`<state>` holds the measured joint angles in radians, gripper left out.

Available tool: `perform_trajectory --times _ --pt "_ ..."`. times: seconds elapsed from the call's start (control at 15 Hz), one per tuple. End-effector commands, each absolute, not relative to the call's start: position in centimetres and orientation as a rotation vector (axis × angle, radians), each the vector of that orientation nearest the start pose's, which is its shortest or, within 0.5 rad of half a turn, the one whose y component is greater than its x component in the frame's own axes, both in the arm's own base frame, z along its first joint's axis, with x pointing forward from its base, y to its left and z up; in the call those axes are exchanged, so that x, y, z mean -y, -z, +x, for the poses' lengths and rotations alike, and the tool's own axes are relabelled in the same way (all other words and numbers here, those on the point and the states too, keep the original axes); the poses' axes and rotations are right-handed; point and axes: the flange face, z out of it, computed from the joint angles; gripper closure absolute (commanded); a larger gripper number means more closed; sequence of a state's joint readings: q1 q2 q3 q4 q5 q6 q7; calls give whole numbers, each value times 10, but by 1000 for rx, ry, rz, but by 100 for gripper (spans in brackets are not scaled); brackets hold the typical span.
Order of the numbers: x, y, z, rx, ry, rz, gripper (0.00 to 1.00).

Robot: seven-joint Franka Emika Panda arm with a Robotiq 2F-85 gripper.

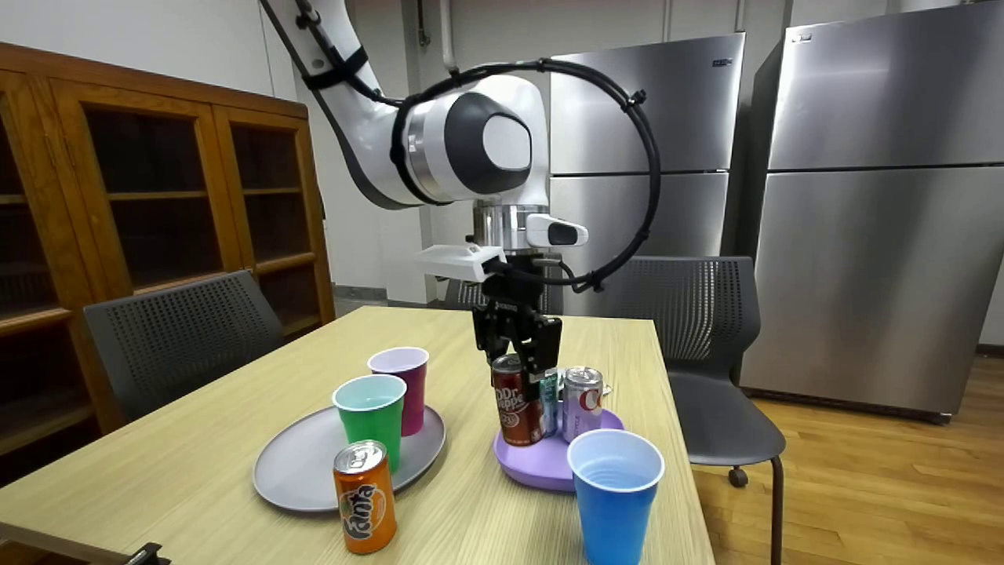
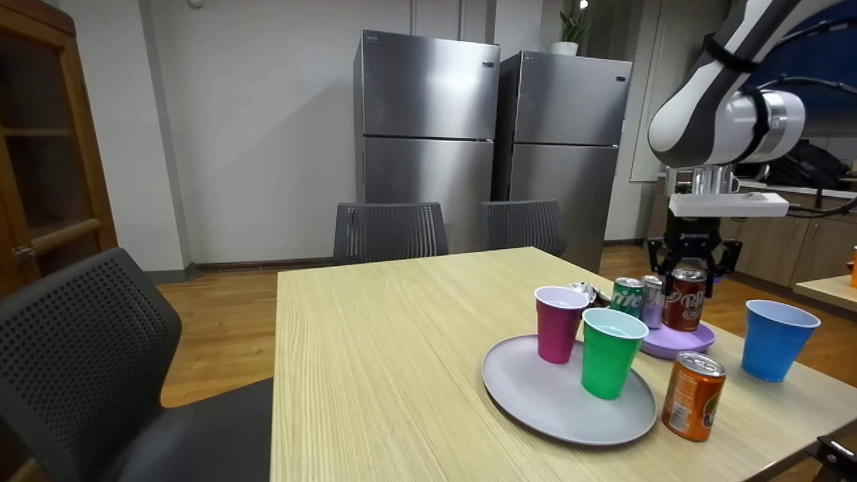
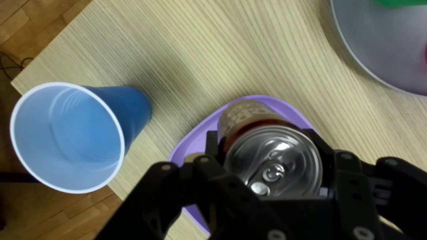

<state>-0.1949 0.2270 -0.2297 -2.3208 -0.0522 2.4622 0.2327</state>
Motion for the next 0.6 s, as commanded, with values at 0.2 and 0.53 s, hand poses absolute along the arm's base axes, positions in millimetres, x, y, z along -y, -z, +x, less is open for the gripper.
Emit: perform_trajectory --times 0.2,0.53 --pt "224 -224 502 -1032 -156 -3047 62" --pt "224 -209 513 -1032 -184 -3047 62"
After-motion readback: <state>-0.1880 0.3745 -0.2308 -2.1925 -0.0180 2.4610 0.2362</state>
